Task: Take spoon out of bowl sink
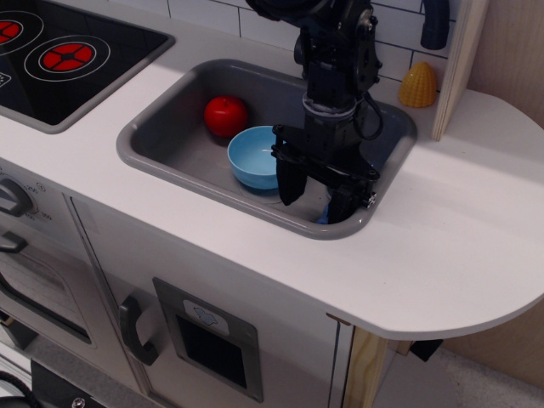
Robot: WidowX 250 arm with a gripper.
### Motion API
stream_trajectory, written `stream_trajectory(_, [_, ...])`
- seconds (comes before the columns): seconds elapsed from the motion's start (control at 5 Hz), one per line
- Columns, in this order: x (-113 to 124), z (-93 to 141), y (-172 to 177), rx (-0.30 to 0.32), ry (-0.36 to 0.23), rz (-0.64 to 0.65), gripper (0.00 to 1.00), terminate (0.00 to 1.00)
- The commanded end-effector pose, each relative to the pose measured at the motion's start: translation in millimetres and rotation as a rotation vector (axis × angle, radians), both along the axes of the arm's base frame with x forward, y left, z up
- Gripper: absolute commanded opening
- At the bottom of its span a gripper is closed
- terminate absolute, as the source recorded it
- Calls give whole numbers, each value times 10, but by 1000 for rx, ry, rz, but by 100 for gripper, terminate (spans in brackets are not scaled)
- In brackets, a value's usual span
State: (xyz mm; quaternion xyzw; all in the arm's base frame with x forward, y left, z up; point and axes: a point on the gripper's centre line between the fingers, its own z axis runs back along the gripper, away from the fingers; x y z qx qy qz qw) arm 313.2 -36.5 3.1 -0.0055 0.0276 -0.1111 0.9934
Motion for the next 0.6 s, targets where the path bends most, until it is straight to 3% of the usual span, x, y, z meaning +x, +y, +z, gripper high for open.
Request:
stream_trajectory(0.0, [66, 451, 158, -81, -28, 40, 100, 0])
stream_trajectory(0.2, [162, 701, 319, -115, -91, 114, 100, 0])
stream_trajectory(0.4, [237, 943, 571, -137, -225, 203, 100, 0])
